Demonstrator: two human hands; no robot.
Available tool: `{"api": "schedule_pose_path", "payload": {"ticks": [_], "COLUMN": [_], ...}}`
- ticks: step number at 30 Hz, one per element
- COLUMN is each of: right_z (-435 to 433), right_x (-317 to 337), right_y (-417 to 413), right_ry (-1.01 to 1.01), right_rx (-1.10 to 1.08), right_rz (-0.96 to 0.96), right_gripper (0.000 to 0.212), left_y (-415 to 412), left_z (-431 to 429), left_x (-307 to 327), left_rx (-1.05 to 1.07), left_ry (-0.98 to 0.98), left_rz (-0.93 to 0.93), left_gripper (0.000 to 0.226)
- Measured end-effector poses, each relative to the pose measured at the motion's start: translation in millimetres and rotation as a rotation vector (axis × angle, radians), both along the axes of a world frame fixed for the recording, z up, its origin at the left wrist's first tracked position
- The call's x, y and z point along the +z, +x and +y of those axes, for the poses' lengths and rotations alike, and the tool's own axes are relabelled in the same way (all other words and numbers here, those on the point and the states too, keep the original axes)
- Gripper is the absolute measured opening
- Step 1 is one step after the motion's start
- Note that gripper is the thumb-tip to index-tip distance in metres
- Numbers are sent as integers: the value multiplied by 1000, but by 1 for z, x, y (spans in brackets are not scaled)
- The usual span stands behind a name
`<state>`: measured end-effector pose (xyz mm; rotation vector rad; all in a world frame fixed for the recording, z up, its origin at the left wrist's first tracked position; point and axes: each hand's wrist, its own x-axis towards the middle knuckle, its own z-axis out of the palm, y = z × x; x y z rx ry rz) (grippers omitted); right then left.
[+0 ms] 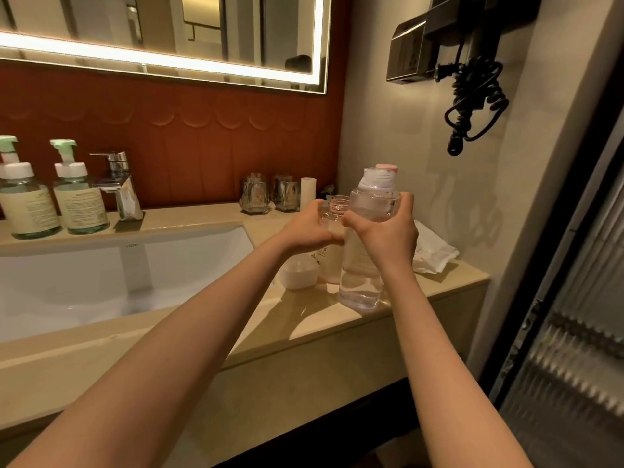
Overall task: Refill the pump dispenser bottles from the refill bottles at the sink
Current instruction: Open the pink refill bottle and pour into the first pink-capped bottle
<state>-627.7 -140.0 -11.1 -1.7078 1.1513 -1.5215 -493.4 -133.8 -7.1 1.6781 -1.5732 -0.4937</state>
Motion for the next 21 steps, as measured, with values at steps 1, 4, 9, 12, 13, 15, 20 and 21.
{"api": "schedule_pose_path", "payload": {"ticks": [1,4,9,12,13,15,20,21], "right_z": [0,0,0,2,2,3,8,10], "right_x": [1,2,3,5,6,7,9,9], "right_y": [-1,-6,-16,-22,-23,-26,-28,-27], "right_ry": [-1,-2,1,2,2,6,3,-7], "right_rx": [-3,-15,-22,-17,-17,-24,-18,-3], "right_rz": [-2,-10,-6,9,14,15,21,31], "right_gripper": [63,63,63,61,60,59,57,56], "left_y": [-1,-6,-12,-17,-17,-17,-16,-14], "left_z": [0,2,4,9,11,15,33,38], "left_x": [0,2,2,1,1,1,4,3], "left_rx": [-9,-43,-53,-57,-60,-80,-135,-135], "left_ry": [-16,-39,-77,-121,-136,-168,-194,-196], "left_rz": [16,74,106,122,144,208,266,266], "left_gripper": [89,79,77,74,73,70,59,57]}}
